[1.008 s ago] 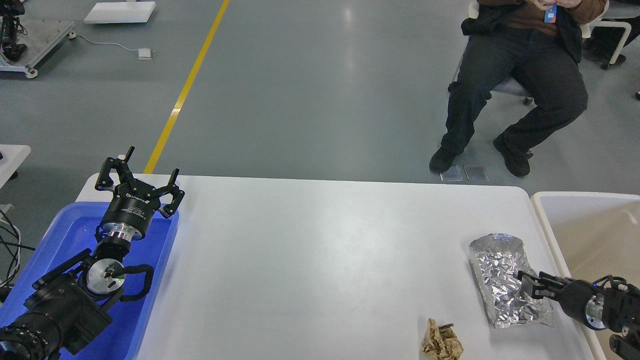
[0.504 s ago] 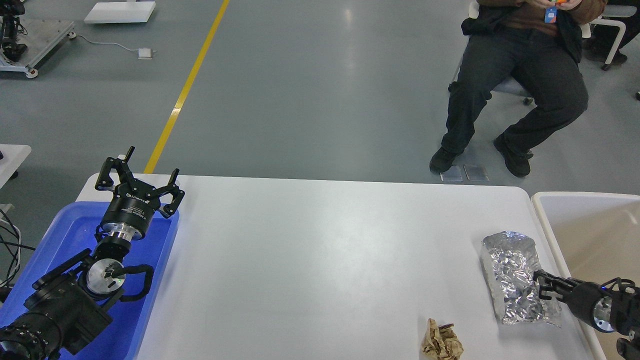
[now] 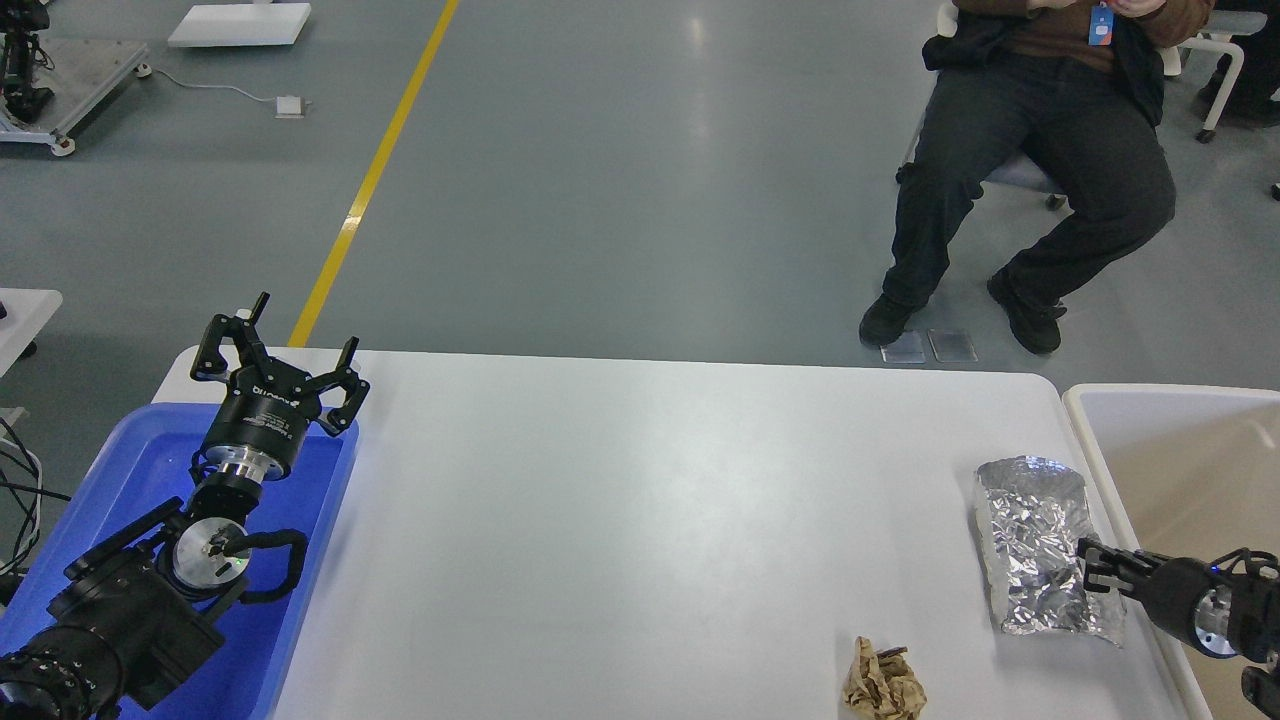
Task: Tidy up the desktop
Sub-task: 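Lift the foil bag with the right gripper and carry it into the white bin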
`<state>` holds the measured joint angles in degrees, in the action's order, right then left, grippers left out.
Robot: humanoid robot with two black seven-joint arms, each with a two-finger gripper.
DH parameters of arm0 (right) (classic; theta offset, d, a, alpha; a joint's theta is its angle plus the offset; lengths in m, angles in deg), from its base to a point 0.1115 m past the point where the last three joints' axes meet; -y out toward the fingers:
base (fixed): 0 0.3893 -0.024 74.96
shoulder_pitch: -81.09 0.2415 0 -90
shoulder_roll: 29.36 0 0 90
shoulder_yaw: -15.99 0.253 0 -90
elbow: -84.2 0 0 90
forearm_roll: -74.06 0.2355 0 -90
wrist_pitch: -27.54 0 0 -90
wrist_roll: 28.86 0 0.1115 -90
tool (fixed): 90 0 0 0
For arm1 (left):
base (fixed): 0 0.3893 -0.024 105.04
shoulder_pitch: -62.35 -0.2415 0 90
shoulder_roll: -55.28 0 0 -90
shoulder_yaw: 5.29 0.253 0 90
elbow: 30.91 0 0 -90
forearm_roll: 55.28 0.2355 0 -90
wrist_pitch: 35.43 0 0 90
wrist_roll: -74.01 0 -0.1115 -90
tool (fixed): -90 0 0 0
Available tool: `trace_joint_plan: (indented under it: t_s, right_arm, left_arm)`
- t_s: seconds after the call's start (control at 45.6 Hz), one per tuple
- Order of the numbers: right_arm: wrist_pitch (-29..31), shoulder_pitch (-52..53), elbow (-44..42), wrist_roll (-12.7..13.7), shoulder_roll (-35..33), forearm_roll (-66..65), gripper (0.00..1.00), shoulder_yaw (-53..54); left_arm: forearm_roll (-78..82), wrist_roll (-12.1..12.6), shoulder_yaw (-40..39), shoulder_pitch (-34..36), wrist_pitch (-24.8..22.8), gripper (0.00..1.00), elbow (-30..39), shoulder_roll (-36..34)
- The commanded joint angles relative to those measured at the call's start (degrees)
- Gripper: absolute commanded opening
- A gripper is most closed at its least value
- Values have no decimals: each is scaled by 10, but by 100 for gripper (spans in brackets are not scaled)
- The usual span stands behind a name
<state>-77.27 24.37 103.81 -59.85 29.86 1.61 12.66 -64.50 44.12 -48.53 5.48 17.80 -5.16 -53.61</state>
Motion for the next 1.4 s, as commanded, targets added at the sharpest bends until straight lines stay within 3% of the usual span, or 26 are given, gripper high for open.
trace_joint_plan:
  t_s: [0.0,0.46,0.833,0.964,1.074,1.271,1.38]
  right_arm:
    - [18,5,83,-23,-46,26,0,-10]
    - [95,104,326,0,-251,46,0,-10]
    - [180,196,382,-1,-373,41,0,-9]
    - [179,189,351,0,-370,40,0,-9]
    - [176,168,272,0,-350,40,0,-10]
    - [156,86,32,-6,-221,49,0,0]
    - [152,43,-46,-6,-167,74,0,-2]
  left_arm:
    - [0,0,0,1,-1,100,0,0]
    - [0,0,0,1,-1,100,0,0]
    - [0,0,0,1,-1,100,0,0]
    - [0,0,0,1,-1,100,0,0]
    - [1,0,0,1,-1,100,0,0]
    - [0,0,0,1,-1,100,0,0]
    - [0,0,0,1,-1,100,0,0]
